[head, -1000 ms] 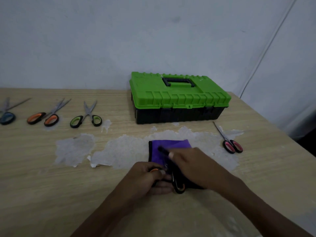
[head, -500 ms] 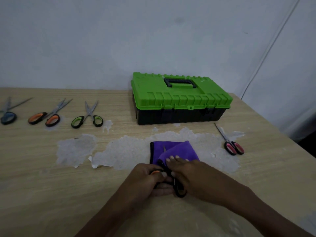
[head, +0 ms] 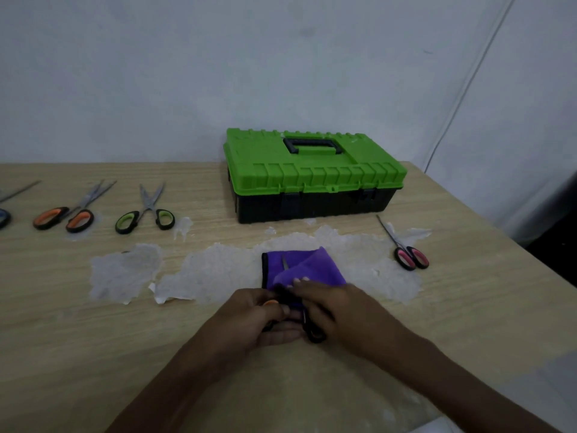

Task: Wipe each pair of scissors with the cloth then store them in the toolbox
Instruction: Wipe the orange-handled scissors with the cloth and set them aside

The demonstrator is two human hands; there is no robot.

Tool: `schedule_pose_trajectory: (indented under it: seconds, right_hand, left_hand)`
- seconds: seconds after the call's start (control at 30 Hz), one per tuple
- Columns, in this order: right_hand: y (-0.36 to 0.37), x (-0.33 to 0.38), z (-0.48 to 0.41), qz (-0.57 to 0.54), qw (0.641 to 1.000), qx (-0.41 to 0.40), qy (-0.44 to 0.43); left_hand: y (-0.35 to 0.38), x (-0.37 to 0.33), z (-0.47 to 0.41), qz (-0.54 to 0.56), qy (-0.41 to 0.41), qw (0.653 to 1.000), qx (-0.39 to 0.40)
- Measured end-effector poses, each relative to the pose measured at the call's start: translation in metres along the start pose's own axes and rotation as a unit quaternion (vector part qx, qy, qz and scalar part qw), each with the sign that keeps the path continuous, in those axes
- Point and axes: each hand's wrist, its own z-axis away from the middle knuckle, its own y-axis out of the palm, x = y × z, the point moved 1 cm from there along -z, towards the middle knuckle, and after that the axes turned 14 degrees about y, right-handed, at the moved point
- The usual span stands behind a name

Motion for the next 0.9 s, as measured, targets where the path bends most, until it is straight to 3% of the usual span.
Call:
schedule_pose_trajectory:
  seconds: [0.1,0.27,0.37,0.47,0.57,0.63,0.7,0.83,0.9]
  right_hand:
    - [-0.008,-0.016,-0.018,0.056,0.994,-0.038,0.091]
    - [0.004,0.003,0.0,0.026,0.999,-0.023,0.023]
    - [0.002,-0.02,-0.024,0.092,0.989,-0.063,0.097]
    - [-0.01,-0.026,-0.039,-0.021,0.986,-0.093,0.134]
    - [-0.02,-0.017,-0.022,-0.099,0.986,-0.091,0.097]
    - [-0.01,-0.003,-0.004,-0.066,0.997,-0.004,0.042]
    - [0.004,0.002,0.001,-0.009,0.999,0.027,0.02]
    - [0.003,-0.014,-0.025,0.087,0.991,-0.044,0.097]
    - [-0.003,-0.021,-0.035,0.055,0.987,-0.068,0.138]
  left_hand:
    - [-0.001,0.002,0.0,0.017,-0.002,1.0,-0.015]
    - [-0.002,0.003,0.002,0.014,0.015,1.0,-0.01]
    - [-0.001,0.002,0.003,0.015,0.015,1.0,-0.017]
    - [0.0,0.0,0.007,0.022,0.016,0.999,-0.029]
    - [0.001,0.001,0.005,0.022,0.014,0.999,-0.036]
    - [0.002,0.001,0.003,0.019,0.012,0.999,-0.035]
    - [0.002,0.002,0.003,0.013,0.016,0.999,-0.03]
    - [0.001,0.001,0.007,0.016,0.03,0.999,-0.039]
    - [0.001,0.001,0.008,0.023,0.031,0.998,-0.044]
